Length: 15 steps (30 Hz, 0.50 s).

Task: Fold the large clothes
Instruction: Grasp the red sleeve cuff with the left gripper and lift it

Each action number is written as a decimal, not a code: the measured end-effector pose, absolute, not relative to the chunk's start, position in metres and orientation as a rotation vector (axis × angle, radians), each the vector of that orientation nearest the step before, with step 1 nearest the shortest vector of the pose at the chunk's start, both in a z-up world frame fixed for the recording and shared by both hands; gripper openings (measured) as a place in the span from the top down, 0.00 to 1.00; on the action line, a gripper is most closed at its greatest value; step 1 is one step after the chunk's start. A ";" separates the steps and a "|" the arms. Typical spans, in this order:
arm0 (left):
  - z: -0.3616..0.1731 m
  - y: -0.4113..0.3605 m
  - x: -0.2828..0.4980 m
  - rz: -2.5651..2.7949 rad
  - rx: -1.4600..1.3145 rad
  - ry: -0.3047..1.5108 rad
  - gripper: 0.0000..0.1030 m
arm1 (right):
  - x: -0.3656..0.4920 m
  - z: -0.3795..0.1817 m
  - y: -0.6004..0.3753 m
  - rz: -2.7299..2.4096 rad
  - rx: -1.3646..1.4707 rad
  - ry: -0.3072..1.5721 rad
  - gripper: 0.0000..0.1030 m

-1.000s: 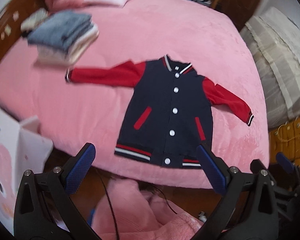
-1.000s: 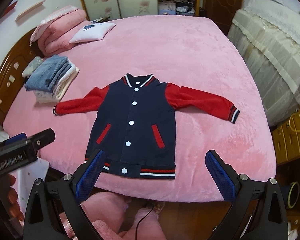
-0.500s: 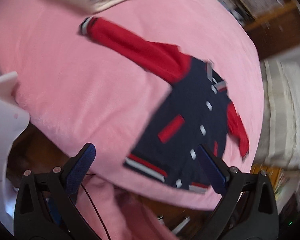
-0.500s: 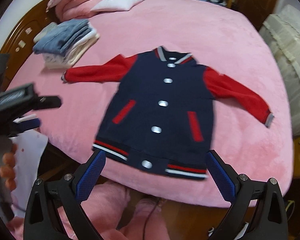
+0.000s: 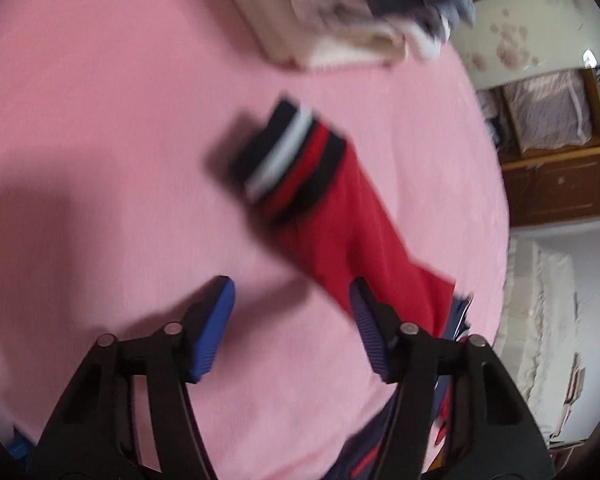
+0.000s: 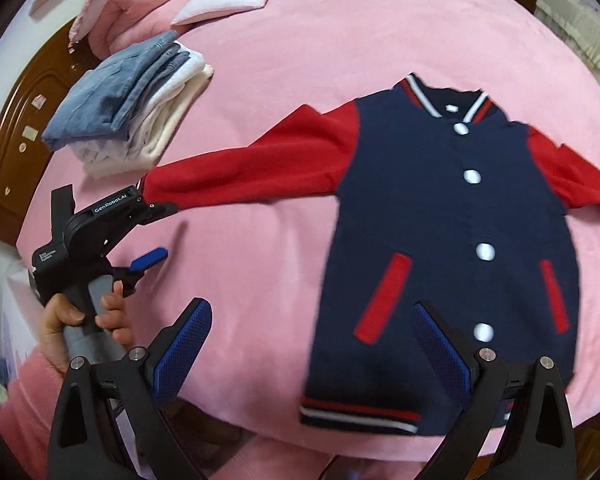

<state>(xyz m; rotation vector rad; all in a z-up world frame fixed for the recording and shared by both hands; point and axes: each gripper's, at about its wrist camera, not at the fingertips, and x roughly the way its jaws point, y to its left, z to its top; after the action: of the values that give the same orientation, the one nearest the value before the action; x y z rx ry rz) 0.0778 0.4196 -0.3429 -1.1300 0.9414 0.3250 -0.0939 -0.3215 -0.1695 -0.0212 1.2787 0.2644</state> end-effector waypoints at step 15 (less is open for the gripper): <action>-0.299 0.442 0.114 0.359 -0.892 0.832 0.83 | -0.067 -0.222 -0.282 0.140 -0.001 1.354 0.02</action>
<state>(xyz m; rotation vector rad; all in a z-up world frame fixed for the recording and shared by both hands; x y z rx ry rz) 0.1140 0.4418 -0.2987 -0.8922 0.8318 0.3595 -0.0675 -0.2820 -0.2221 -0.0015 1.3540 0.1402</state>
